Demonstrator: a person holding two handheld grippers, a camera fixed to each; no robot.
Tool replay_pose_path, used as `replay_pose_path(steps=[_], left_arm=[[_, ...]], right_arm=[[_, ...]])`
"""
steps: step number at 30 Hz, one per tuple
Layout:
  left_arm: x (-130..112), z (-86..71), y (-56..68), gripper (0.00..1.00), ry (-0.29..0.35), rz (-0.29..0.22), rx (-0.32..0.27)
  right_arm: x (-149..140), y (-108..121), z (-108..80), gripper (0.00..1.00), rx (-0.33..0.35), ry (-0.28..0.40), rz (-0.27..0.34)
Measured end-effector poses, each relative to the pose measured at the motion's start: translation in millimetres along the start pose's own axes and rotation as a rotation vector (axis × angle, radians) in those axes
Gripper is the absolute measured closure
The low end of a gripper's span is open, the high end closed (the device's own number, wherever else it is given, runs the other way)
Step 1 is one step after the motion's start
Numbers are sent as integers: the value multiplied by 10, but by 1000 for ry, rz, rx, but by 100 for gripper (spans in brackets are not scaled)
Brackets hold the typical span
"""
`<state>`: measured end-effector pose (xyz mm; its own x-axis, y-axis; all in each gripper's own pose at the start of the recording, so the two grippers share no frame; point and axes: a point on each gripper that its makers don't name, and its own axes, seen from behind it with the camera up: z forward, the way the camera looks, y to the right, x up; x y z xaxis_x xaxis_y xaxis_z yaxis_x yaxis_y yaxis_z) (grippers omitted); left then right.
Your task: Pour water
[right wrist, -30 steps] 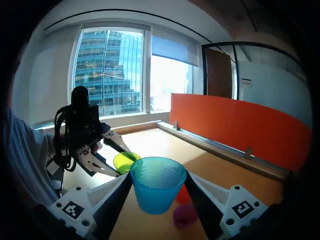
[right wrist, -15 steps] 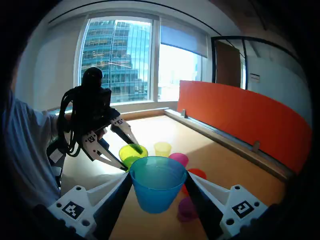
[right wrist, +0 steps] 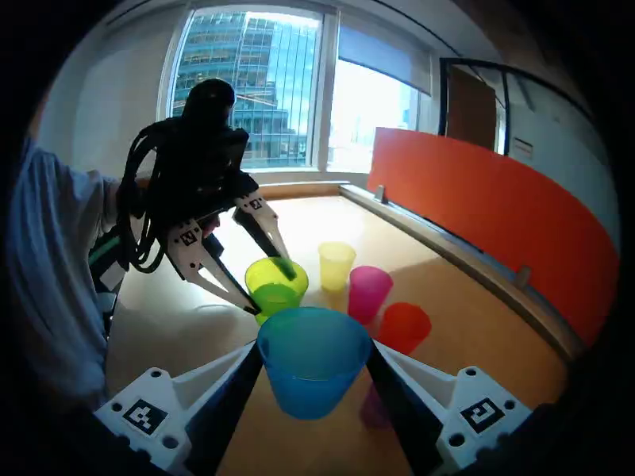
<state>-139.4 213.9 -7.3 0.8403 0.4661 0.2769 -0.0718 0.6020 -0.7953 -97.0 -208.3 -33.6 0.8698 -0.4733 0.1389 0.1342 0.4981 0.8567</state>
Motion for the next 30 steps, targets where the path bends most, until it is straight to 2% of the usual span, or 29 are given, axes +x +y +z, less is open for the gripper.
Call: replay_pose_path(steps=[8,13,20,30], left_arm=[[-129,133,18,15,-31,1,-21],[-202,212,28,15,-46,-5,-30],[-277,296,79,15,-52,-19,-43],[-347,351,117,15,-49,-40,-44]], right_arm=[[-265,-32,152,7,13,-54,-22],[-335,-53,204,7,18,-64,-17],[-398,-71,241,7,19,-70,-1],[-446,-47,243,7,6,-82,-18]])
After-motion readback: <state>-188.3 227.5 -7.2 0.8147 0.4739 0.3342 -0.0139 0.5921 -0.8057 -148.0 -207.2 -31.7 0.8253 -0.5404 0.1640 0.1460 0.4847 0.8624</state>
